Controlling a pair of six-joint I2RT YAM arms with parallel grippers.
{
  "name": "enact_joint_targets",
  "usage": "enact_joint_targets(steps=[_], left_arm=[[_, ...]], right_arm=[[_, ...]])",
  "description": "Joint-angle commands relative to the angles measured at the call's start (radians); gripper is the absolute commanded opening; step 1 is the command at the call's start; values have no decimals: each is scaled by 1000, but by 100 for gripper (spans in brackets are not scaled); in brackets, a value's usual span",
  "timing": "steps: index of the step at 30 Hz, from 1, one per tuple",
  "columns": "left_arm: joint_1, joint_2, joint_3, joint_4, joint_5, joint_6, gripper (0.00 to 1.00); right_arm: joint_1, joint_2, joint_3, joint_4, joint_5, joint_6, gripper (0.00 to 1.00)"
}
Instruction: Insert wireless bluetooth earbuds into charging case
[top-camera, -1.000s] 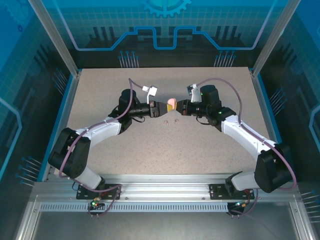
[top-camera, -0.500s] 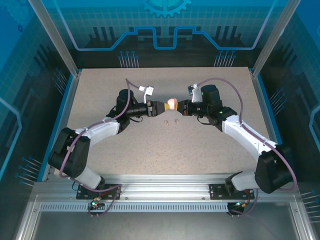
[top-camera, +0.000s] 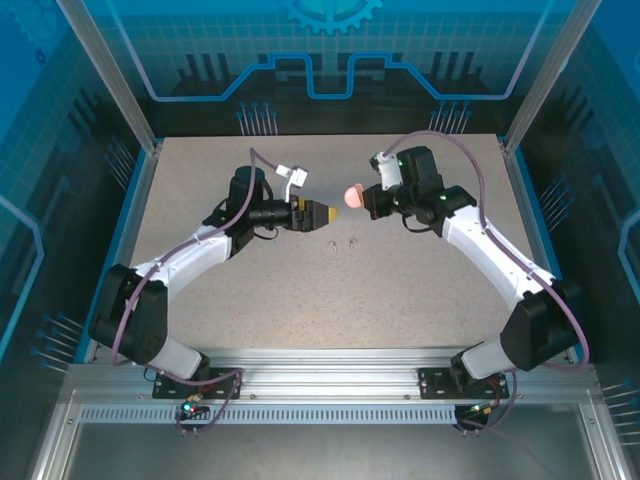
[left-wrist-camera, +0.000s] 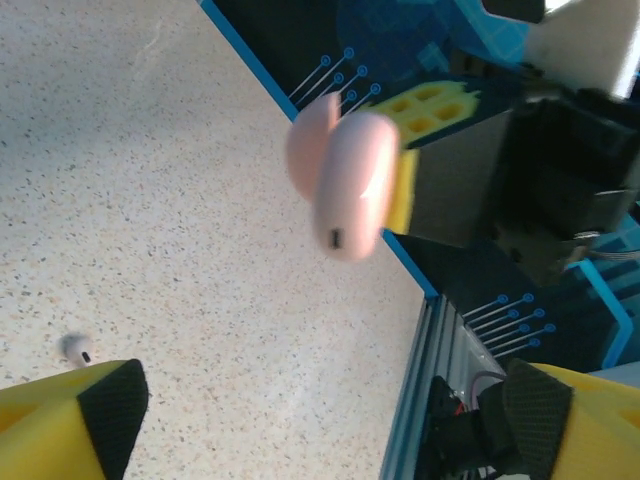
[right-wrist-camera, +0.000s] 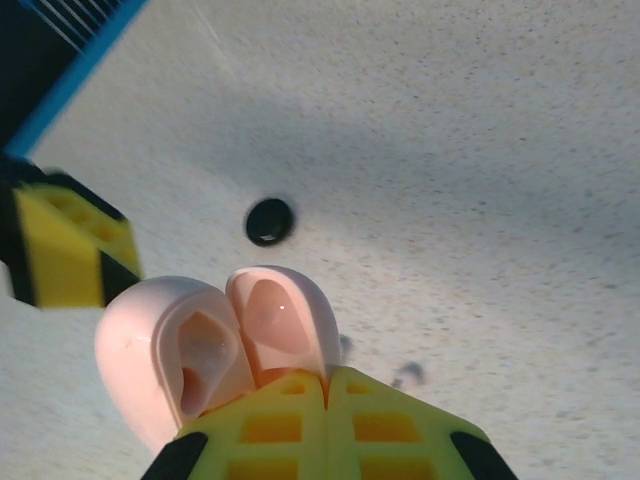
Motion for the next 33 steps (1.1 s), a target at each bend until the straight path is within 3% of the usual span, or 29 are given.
enact_joint_targets(steps=[1, 7, 11, 18, 33], left_arm=[[7, 11, 77, -205, 67, 165, 99], [6, 95, 225, -492, 76, 363, 99], [7, 155, 305, -597, 82, 423, 99], [5, 219, 392, -651, 134, 455, 94], [2, 293, 453, -692, 208, 476, 67]], right_arm=[[-7, 37, 65, -133, 48, -230, 0], [7, 56, 115, -163, 25, -357, 0], [25, 67, 128, -179, 14, -398, 0], [74, 100, 156, -210, 15, -426, 0], [130, 137, 206, -227, 44, -433, 0]])
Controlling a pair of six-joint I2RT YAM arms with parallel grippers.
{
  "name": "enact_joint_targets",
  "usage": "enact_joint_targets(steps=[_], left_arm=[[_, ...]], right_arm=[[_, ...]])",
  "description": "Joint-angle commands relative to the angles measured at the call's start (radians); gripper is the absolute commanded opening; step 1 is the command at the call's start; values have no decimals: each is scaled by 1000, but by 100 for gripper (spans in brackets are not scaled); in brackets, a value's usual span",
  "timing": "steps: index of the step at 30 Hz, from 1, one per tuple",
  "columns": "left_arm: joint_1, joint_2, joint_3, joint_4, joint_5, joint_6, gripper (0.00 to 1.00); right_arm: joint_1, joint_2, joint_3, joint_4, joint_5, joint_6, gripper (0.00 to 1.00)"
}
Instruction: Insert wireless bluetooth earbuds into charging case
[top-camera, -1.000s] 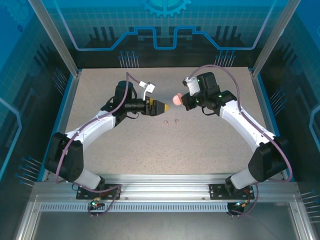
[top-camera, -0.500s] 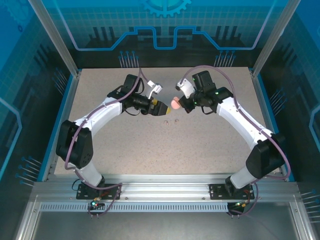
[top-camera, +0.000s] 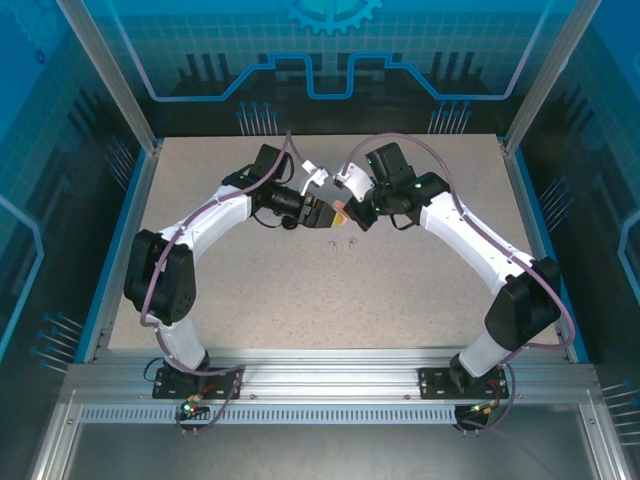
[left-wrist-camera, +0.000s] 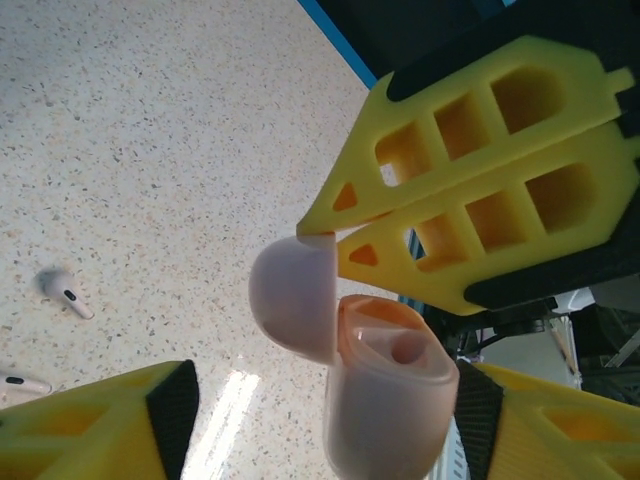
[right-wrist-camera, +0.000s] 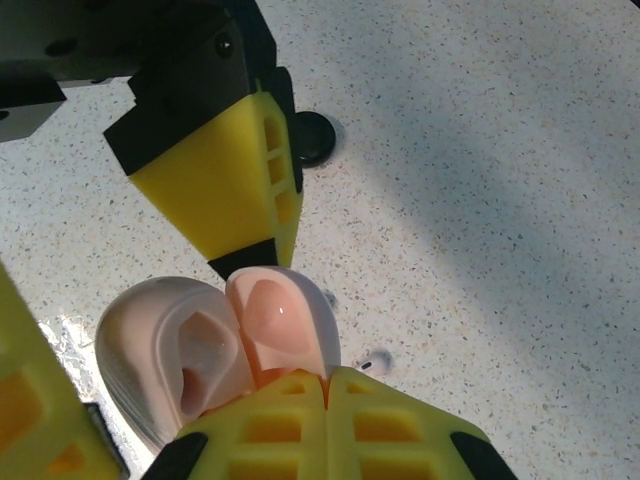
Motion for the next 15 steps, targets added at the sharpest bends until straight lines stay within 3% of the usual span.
enact_joint_targets(steps=[1, 15], left_arm=[[3, 14, 24, -15, 49, 15, 66], [2, 32, 19, 35, 66, -19, 45]], right_arm=[[12, 13, 31, -19, 10, -15, 0], [15, 17, 34, -22, 15, -20, 0]])
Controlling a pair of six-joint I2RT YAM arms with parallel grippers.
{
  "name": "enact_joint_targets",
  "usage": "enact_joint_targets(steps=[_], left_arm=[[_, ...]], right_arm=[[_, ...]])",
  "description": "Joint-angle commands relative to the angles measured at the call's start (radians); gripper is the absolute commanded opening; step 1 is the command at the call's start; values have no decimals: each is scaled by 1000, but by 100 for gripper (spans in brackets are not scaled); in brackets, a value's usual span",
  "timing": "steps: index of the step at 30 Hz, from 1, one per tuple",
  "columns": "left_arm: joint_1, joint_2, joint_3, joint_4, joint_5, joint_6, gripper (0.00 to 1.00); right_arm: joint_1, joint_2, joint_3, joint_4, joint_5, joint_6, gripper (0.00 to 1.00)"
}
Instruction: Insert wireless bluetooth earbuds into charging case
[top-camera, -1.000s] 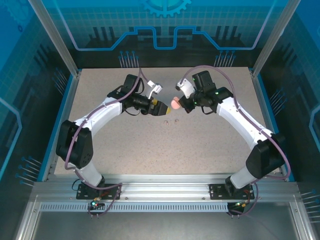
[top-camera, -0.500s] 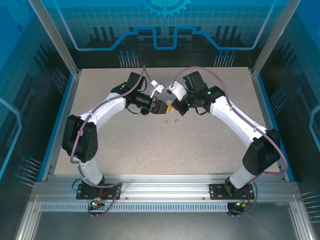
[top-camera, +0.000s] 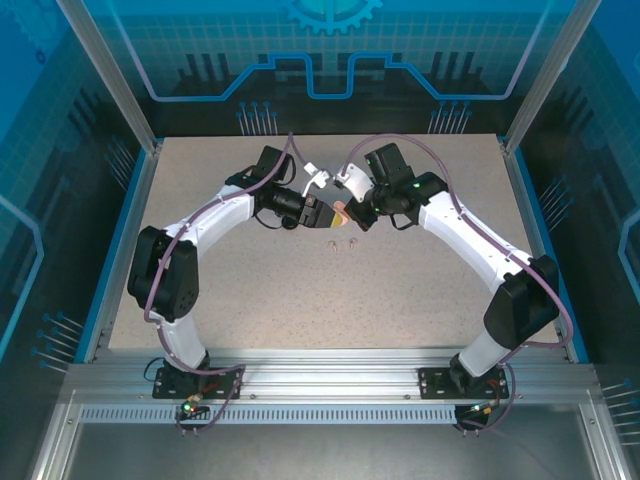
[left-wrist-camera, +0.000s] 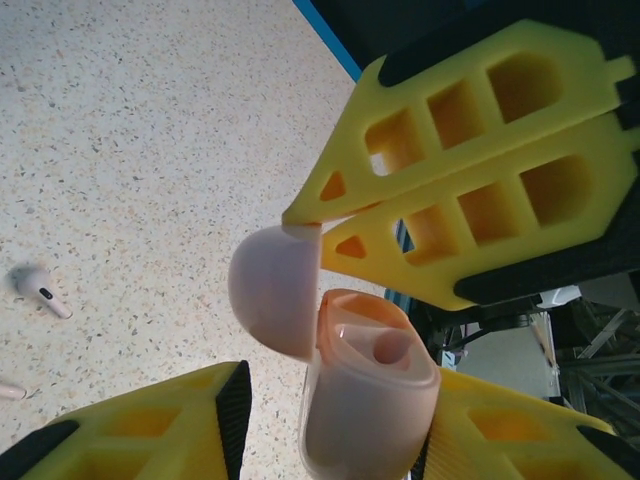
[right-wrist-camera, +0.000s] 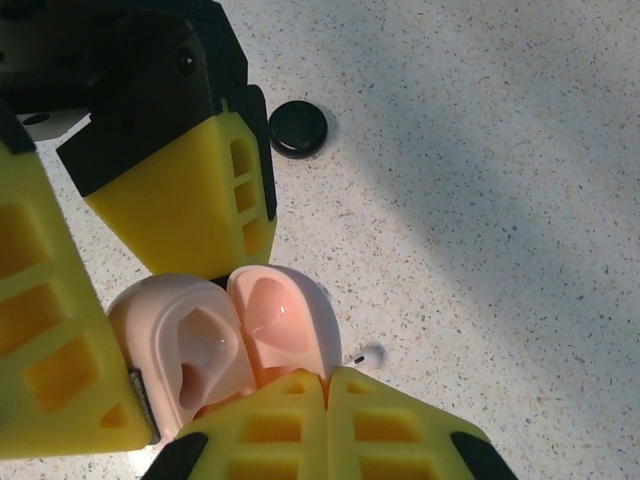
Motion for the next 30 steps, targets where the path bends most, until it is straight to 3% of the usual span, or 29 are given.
enact_joint_targets(steps=[1, 10, 17, 23, 30], left_arm=[[3, 3, 16, 31, 26, -14, 45], [3, -5, -7, 107, 35, -62, 46], [3, -8, -14, 117, 40, -70, 40], [2, -16, -34, 113, 44, -61, 45], [3, -22, -51, 125, 42, -62, 45]], right_arm=[[15, 7, 33, -18, 0, -16, 0], [15, 11, 32, -22, 3, -16, 0], [15, 15, 36, -21, 11, -13, 0], [16, 23, 44, -24, 27, -8, 0], [15, 28, 53, -29, 30, -9, 0]])
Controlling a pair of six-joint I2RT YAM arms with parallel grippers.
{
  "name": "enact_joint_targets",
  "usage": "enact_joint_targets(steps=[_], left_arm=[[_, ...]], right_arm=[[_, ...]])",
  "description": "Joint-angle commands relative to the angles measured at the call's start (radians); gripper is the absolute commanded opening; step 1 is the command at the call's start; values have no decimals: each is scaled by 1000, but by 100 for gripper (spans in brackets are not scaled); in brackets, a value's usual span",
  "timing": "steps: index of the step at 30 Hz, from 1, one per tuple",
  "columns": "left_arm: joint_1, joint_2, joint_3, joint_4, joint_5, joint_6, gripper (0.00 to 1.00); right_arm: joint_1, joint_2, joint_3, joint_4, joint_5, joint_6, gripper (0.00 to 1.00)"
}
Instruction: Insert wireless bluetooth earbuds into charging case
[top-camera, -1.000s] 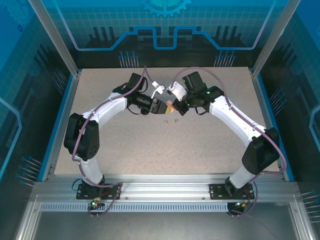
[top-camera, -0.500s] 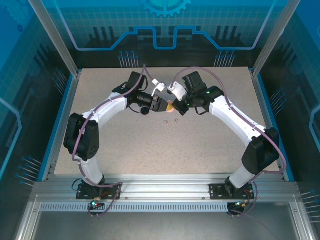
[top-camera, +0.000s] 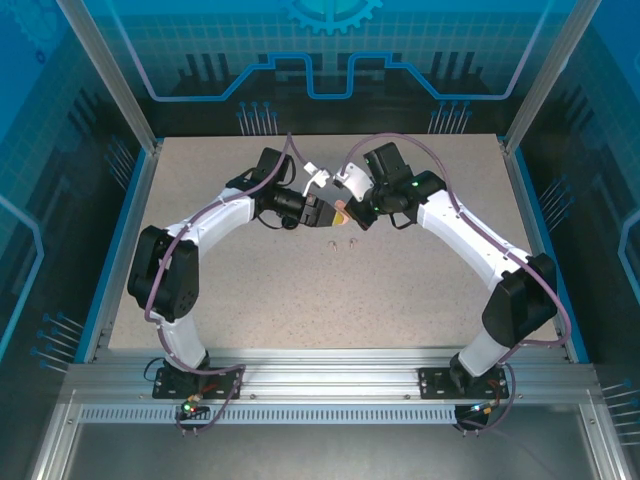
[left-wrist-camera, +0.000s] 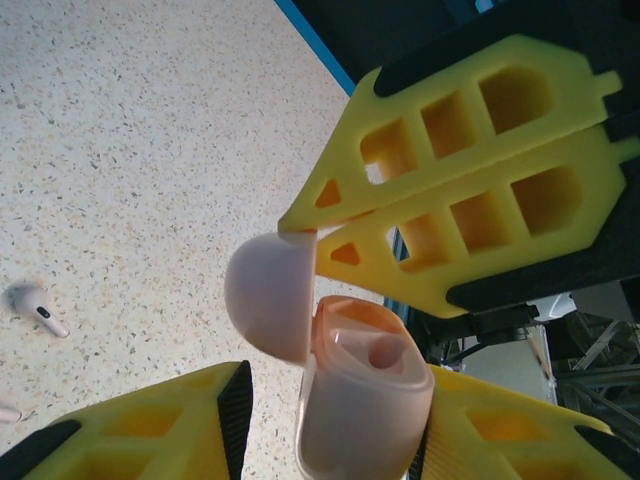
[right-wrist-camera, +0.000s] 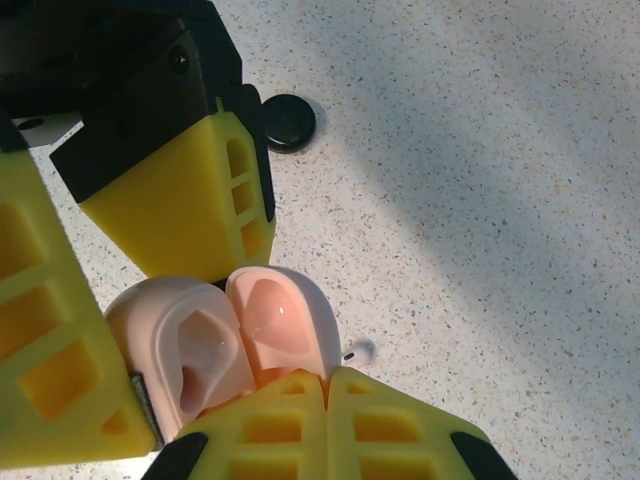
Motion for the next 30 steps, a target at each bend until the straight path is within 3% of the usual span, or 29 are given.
enact_joint_targets(steps=[1, 12, 16, 27, 30], left_arm=[[2, -20, -11, 24, 28, -3, 45], [2, -21, -13, 78, 28, -38, 43], [2, -20, -16, 78, 30, -37, 35], [2, -50, -55, 83, 20, -30, 0], [4, -80, -85, 108, 2, -36, 0]], right_arm=[[15, 15, 40, -21, 3, -6, 0], [16, 15, 40, -24, -5, -5, 0], [15, 15, 41, -23, -3, -6, 0], [3, 19, 75, -9, 35, 36, 0], [-20, 25, 115, -22, 39, 75, 17]])
